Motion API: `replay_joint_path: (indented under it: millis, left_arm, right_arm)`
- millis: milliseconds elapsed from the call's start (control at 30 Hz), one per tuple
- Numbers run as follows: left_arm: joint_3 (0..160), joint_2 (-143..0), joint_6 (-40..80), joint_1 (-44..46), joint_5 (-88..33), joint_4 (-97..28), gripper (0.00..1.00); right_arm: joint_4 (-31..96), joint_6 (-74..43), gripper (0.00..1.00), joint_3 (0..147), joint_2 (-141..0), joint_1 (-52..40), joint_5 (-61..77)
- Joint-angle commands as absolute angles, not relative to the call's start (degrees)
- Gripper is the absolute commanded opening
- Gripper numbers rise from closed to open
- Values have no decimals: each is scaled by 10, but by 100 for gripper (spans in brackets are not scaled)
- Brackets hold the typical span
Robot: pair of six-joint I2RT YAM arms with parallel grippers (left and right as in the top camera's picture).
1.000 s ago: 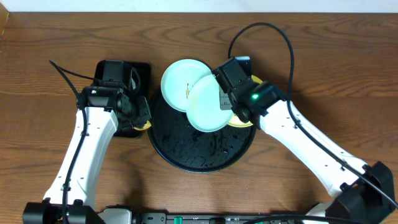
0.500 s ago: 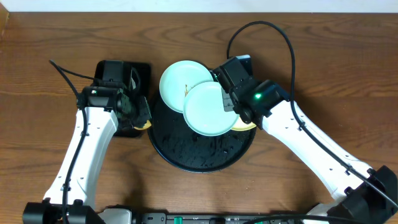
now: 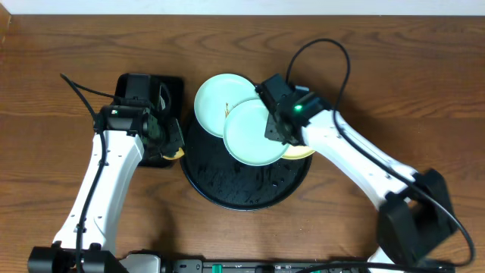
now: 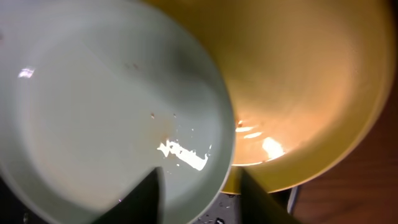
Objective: Clean dirty plates on tray and stack at the side
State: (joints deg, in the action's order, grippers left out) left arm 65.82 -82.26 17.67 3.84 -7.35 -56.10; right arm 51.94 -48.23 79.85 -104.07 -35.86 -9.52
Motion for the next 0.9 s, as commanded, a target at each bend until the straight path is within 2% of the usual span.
replay_joint_path:
  millis: [0,67,100,133,200,233,867]
  left_arm:
    - [669,-822,167,36,-70,-566,16]
    - [669,-822,167,36,-70,-568,16]
    - [669,-822,167,36,-70,-568,16]
    - [669,-822,167,36,-70,-568,16]
    - [669,-822,167,36,-70,-568,16]
    - [669,-822,167,36,-70,-568,16]
    - [669,-822,167,36,-70,-568,17]
  right_arm:
    - [521,-539,29,792,-1076,-346,-69]
    - [520,-544,20,792,-1088,-342,-68]
    - [519,-544,19,792,-1092,-340,-68]
    - [519,-544,20,792,-1097,-337,-66]
    - [521,-544,34,792,-1098,-334,-65]
    - [521,-544,37,792,-1098,-333,-65]
    - [511,-564,34,769,-1098,-333,-57]
